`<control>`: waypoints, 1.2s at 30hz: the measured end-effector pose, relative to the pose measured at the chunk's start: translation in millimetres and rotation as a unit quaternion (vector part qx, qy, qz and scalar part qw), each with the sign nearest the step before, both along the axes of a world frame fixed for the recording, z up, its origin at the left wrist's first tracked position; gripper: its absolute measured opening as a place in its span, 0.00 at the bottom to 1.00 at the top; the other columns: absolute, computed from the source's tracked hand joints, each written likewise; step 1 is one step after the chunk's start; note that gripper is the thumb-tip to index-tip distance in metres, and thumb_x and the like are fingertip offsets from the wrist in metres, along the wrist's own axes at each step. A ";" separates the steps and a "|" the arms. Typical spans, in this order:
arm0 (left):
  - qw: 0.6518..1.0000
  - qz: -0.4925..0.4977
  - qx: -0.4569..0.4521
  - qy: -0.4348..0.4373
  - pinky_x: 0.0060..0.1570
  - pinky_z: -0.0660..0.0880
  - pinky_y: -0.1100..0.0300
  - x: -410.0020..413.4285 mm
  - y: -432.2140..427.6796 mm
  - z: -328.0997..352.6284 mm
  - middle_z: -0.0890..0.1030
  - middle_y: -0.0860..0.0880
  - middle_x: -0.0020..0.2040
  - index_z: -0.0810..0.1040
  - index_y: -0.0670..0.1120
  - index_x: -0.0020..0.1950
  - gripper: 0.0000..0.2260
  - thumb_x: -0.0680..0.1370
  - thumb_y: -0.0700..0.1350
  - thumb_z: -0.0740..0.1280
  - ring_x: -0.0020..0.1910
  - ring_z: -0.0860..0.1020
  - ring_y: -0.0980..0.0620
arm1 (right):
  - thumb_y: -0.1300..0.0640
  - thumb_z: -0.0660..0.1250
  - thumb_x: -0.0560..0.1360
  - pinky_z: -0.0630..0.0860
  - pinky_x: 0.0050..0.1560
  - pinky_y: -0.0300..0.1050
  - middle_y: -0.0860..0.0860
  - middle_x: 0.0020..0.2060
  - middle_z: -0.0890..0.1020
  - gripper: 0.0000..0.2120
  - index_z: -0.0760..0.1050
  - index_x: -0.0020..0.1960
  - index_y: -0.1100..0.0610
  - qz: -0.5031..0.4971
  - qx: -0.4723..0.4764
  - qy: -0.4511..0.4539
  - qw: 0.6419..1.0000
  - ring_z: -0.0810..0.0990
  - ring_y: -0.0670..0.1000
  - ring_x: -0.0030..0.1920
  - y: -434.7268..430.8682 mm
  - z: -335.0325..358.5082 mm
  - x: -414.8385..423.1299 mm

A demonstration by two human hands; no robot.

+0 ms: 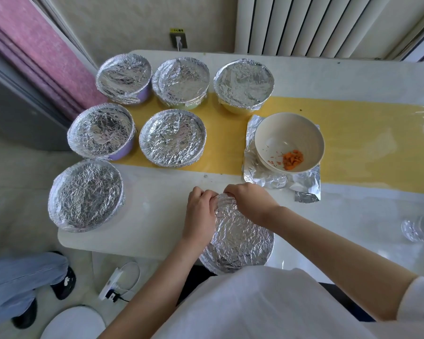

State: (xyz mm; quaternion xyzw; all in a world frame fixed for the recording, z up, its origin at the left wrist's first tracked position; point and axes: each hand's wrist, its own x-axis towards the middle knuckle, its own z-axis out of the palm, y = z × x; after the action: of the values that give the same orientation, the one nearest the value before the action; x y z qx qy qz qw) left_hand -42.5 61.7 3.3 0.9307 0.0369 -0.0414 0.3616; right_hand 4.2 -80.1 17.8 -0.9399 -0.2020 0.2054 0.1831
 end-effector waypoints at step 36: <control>0.997 0.019 0.014 -0.069 0.45 0.75 0.50 -2.6 -5.6 -7.6 0.77 0.42 0.47 0.79 0.37 0.52 0.09 0.77 0.32 0.60 0.44 0.77 0.42 | 0.73 0.55 0.71 0.68 0.36 0.45 0.56 0.40 0.77 0.14 0.73 0.50 0.61 0.022 -0.041 0.003 0.999 0.74 0.55 0.38 -5.9 10.6 7.9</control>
State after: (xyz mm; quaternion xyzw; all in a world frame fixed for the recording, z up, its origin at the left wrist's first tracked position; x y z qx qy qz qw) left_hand -45.1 56.1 -4.2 0.9353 0.0301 0.0302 0.3512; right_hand 12.1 -86.0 28.4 -0.9415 -0.2131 0.2203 0.1403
